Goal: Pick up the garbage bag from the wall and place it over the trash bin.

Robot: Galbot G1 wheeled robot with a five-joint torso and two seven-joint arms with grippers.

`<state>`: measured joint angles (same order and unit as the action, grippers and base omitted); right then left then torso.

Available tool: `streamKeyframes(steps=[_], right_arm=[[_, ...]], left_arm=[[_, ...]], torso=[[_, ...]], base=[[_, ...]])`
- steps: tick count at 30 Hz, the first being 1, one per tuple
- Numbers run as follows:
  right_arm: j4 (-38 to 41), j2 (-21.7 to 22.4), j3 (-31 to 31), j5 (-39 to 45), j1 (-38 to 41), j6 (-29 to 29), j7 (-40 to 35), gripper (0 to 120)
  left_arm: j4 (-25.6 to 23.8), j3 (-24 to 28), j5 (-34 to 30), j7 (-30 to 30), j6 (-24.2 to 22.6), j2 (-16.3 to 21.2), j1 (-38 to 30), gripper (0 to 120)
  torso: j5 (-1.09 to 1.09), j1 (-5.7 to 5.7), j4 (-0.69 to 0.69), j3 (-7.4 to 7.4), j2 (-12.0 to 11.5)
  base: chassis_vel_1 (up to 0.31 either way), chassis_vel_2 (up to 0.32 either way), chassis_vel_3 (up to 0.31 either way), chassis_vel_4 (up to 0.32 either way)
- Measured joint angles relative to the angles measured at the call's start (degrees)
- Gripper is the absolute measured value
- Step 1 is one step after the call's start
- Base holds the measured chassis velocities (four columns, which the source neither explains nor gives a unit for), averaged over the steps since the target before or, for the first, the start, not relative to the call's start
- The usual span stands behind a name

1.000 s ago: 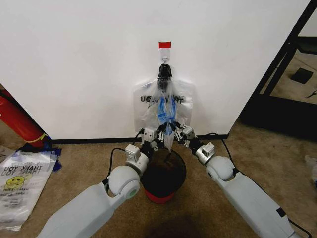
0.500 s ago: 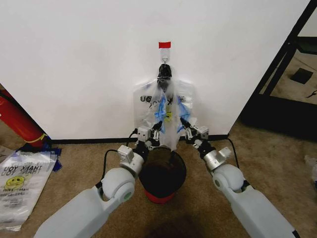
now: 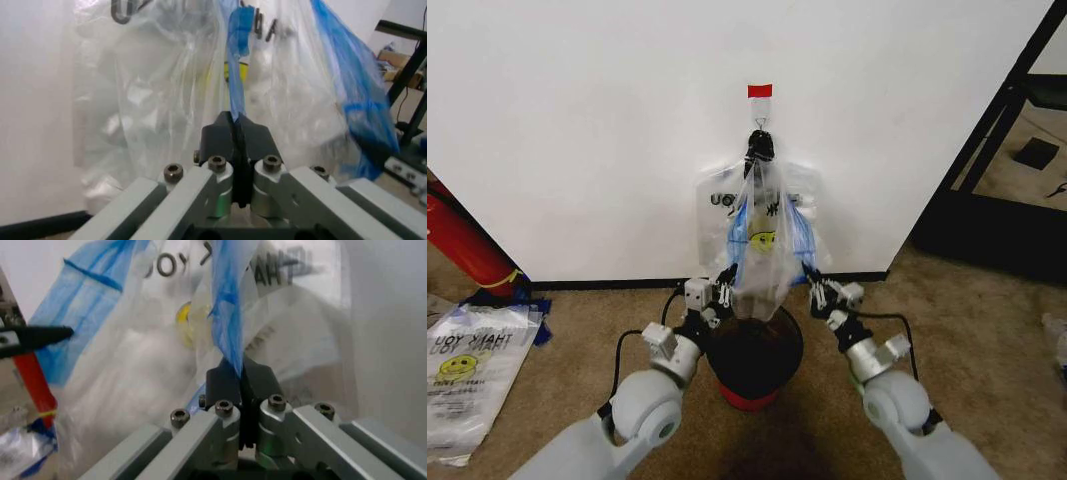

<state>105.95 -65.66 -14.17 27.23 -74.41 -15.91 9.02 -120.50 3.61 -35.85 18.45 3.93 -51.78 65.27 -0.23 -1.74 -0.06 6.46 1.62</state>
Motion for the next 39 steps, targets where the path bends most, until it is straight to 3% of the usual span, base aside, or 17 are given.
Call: streamKeyframes(steps=[6,13,19,24,29,39], right_arm=[[0.1,-0.3,-0.9,-1.8,-3.7,-1.4,1.1,0],[3.2,-0.4,-2.5,-1.9,-6.1,-2.0,1.2,0],[11.0,0.1,-5.3,0.7,-6.9,-0.1,-0.5,0],[19.2,1.0,-7.7,3.7,-7.3,3.0,-2.5,0],[25.1,1.5,-8.6,5.1,-8.6,4.5,-3.4,0],[26.3,1.5,-7.7,5.2,-8.5,5.0,-3.7,0]], left_arm=[[-0.7,-0.3,1.2,-0.7,1.5,1.9,4.1,0],[-2.9,-0.9,2.0,-0.4,1.8,1.5,5.4,0],[-10.8,-4.0,-0.9,0.6,-0.5,2.7,4.4,0],[-19.3,-7.3,-6.1,1.7,-3.4,6.0,4.0,0],[-22.8,-9.7,-8.4,2.0,-4.3,7.6,5.1,0],[-20.5,-10.2,-4.3,1.3,-2.8,5.0,8.2,0]], torso=[[0.00,0.00,0.01,0.01,0.0],[0.00,0.00,0.01,0.01,0.0],[0.00,0.00,0.01,0.01,0.0],[0.01,0.00,0.01,0.01,0.0],[0.00,0.00,0.00,0.01,0.0],[0.00,-0.01,0.01,0.01,0.0]], base=[[0.000,0.000,0.000,0.000],[0.000,0.000,0.000,0.000],[0.000,0.000,0.000,0.000],[0.000,0.000,0.000,0.000],[0.000,0.000,0.000,0.000],[0.000,0.000,0.000,0.000]])
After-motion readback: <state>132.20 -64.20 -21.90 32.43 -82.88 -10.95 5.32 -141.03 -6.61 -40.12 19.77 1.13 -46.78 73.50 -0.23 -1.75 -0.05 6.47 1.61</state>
